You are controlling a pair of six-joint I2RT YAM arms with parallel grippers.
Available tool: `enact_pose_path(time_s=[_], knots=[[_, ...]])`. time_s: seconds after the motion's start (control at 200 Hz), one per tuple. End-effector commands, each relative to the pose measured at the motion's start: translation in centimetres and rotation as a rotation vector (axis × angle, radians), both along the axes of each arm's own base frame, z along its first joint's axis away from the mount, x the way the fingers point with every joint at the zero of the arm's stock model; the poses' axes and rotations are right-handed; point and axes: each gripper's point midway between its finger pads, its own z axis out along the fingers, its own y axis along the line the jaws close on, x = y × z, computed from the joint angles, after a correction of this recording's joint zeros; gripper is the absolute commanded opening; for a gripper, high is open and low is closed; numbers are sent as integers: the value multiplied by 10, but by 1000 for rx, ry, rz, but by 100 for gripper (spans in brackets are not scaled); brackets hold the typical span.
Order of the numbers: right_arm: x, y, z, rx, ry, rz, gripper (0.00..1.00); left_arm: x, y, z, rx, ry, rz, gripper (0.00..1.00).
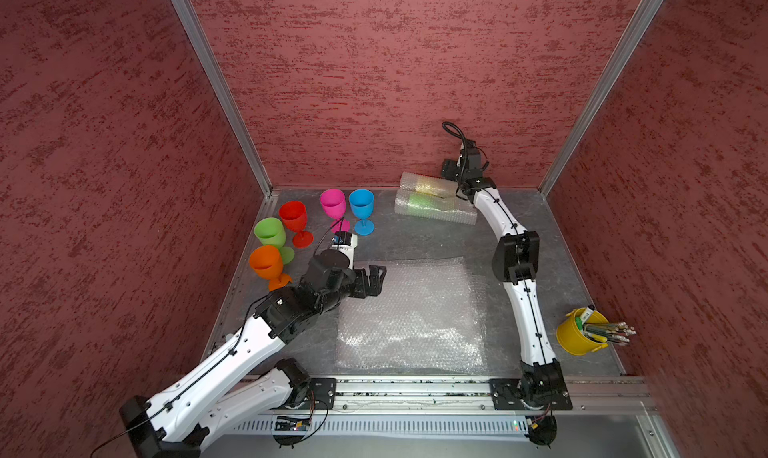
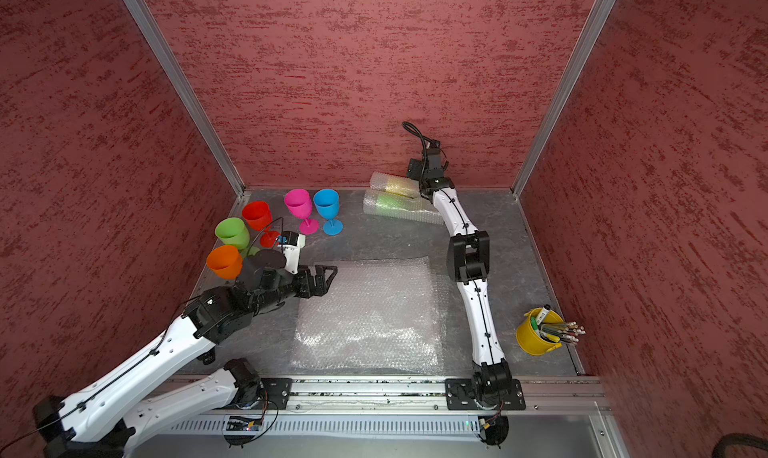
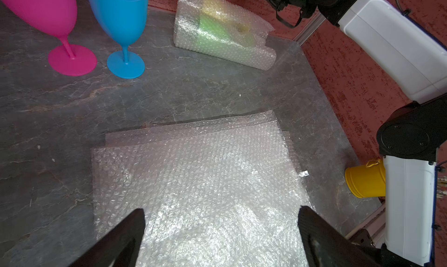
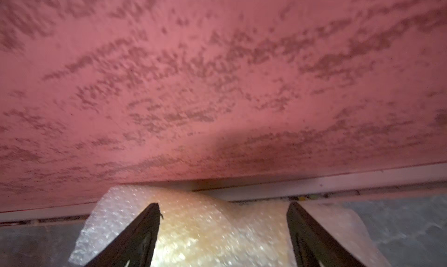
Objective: Unpack wine glasses from bubble wrap
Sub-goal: Move the bubble wrap to the center of the board.
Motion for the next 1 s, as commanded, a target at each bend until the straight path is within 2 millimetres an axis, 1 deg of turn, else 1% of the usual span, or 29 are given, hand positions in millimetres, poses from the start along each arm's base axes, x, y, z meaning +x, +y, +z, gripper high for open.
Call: enact_pose_path(time_s=[0.0,0.09,0.19,0.271,0.396,0.446,0.456,0.576,0.621,0.711,0.761,0.771,0.776,0.787,0.797,0.807,0.812,0.827,0.832,0.842,0.852,0.867,0.877,0.912,0.937,0.997], knots=[[16,1,-8,119,-70,52,82,4,1,3,36,-24,5,100],[20,1,-27,159,-54,88,81,6,1,0,48,-21,5,100],[17,7,-51,162,-2,126,81,8,0,-2,51,-15,6,100],[10,13,-69,151,65,160,81,9,0,-3,47,-11,8,100],[-10,22,-96,136,201,215,78,10,1,-4,32,-3,12,100],[-20,25,-99,122,242,231,78,10,0,-3,24,-2,10,100],[-22,26,-102,116,253,235,78,10,0,-3,23,-1,9,100],[-51,39,-100,49,309,273,79,10,1,-2,6,2,12,100],[-60,39,-100,26,334,269,79,10,1,-2,3,5,11,99],[-81,34,-107,-6,411,251,79,10,2,-1,-8,5,14,100],[-94,38,-100,-29,417,264,76,9,2,0,-9,4,14,100],[-96,39,-95,-38,410,265,75,10,2,0,-9,4,15,100],[-98,39,-97,-44,413,266,75,10,2,1,-11,2,15,100],[-100,40,-92,-53,402,266,75,10,2,1,-12,2,16,100],[-103,40,-92,-67,401,265,75,10,2,0,-9,4,15,100],[-105,43,-84,-77,381,269,75,10,2,1,-11,2,15,100],[-108,44,-85,-84,381,268,75,10,2,0,-10,3,16,100],[-111,47,-74,-103,349,273,75,10,3,0,-10,2,17,100],[-113,47,-74,-109,345,273,75,10,3,1,-10,2,18,100],[-115,49,-66,-120,322,277,75,9,3,1,-11,2,16,100],[-118,50,-63,-131,308,277,75,9,3,1,-11,2,16,100],[-121,51,-51,-144,274,277,76,9,3,1,-11,1,16,100],[-124,52,-49,-154,264,274,76,9,2,1,-11,0,15,100],[-127,50,-30,-168,211,257,76,9,3,1,-12,0,16,100],[-127,48,-20,-172,190,246,76,10,2,1,-10,1,16,100],[-121,44,-7,-199,167,226,79,9,1,0,-14,3,11,100]])
